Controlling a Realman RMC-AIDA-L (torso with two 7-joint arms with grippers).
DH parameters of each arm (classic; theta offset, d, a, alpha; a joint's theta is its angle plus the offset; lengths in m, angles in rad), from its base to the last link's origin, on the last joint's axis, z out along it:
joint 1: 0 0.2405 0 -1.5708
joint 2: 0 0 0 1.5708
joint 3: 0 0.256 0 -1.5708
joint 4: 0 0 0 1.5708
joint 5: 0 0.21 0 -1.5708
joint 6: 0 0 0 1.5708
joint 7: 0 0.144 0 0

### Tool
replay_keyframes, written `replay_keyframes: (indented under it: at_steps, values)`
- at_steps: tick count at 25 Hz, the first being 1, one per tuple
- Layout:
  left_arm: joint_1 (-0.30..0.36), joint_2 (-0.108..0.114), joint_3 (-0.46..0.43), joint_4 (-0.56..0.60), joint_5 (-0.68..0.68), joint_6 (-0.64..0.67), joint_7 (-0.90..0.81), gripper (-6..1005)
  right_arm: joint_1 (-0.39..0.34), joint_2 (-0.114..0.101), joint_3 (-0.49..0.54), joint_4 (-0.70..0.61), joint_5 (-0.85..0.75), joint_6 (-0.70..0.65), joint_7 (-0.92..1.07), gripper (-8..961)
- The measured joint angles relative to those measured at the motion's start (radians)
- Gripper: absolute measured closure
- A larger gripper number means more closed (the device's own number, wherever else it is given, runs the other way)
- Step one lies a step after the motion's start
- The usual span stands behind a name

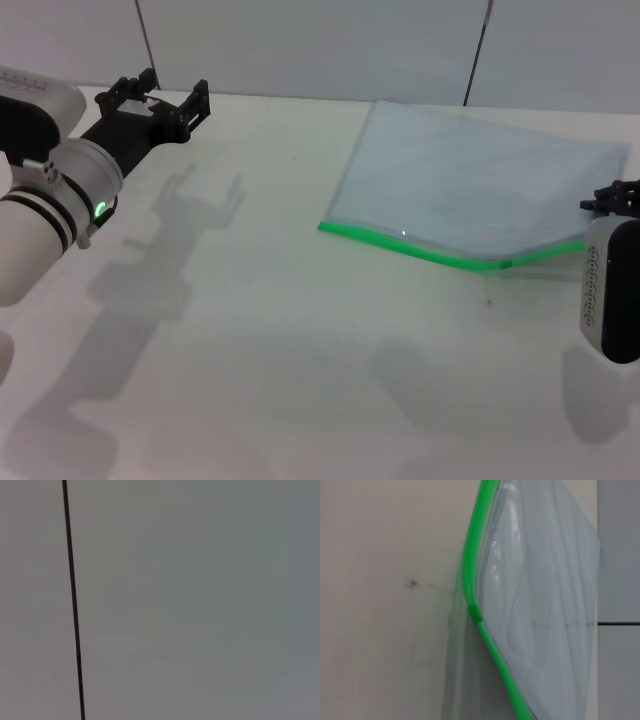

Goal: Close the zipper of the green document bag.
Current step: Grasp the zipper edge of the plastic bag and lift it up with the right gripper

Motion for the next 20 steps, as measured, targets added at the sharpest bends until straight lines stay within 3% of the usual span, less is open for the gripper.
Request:
replay_keyframes:
  at_steps: [9,15,20]
  values:
    - [0.0,0.0,0.001,0.0,0.0,0.0,-0.004,278,0.008,0.002,0.009,0.013,0.0,-0.001,0.045,746]
    - [-0.001,0.0,0.003,0.0,0.001,0.0,-0.01,278,0.004,0.002,-0.001,-0.021,0.001,-0.003,0.109,852]
    - [-0.001,0.0,0.018,-0.006,0.01,-0.005,-0.013,278,-0.038,0.003,-0.013,-0.124,0.002,-0.051,0.136,876]
